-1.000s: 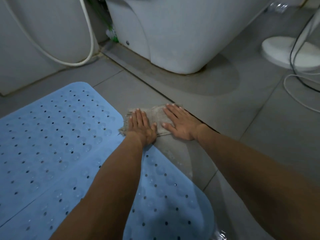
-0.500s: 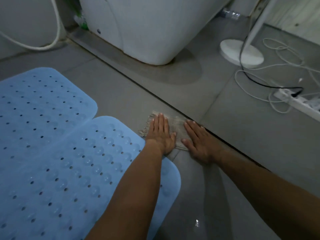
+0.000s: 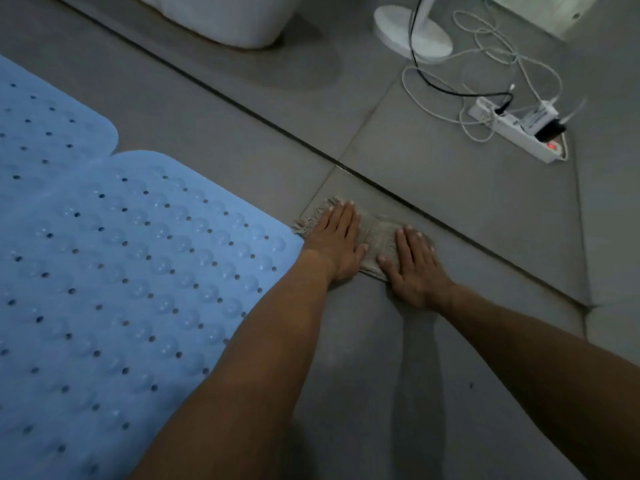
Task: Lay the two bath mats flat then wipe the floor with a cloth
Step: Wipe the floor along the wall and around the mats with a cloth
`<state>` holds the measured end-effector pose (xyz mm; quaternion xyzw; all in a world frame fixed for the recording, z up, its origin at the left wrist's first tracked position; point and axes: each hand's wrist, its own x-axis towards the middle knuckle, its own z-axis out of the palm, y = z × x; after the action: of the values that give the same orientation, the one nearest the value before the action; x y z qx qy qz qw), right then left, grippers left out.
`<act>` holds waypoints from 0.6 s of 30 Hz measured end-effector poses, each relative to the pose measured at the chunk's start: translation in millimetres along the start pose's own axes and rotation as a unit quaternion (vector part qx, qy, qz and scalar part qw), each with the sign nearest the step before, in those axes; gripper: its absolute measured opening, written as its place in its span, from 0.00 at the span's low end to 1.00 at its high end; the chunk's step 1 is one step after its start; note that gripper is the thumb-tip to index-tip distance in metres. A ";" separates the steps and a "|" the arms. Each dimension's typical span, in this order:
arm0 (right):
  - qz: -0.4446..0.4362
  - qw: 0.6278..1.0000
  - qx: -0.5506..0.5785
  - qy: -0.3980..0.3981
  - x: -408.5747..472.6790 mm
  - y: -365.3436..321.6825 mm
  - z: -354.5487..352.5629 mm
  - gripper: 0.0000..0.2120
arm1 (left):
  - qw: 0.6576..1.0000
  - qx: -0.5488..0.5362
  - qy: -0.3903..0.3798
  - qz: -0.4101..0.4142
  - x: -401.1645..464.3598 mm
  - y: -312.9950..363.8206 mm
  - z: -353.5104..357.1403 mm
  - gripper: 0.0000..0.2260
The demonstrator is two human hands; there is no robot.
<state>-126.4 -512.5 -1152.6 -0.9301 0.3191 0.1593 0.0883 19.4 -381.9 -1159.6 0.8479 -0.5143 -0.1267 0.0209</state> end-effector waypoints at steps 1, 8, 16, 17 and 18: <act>0.013 1.000 0.003 -0.005 -9.9 1.0 4.7 0.42 | 1.000 0.002 -0.002 0.014 -5.4 4.0 2.0 0.31; 0.062 0.998 0.011 -0.021 -54.4 -10.2 17.2 0.40 | 0.997 0.018 -0.015 0.072 -35.2 9.1 10.7 0.32; 0.100 0.994 0.030 0.008 -106.3 -31.4 46.2 0.39 | 0.994 0.033 0.003 0.106 -85.1 10.3 23.9 0.31; 0.102 0.994 0.030 0.007 -114.3 -34.7 48.3 0.39 | 0.994 0.031 0.003 0.106 -95.2 11.6 26.4 0.31; 0.104 0.994 0.031 0.007 -123.4 -38.4 51.4 0.39 | 0.994 0.029 0.000 0.107 -107.1 12.9 28.3 0.31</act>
<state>-206.9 -399.0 -1154.6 -0.8897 0.4196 0.1511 0.0978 -45.4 -291.3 -1164.2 0.7885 -0.6052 -0.1091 0.0098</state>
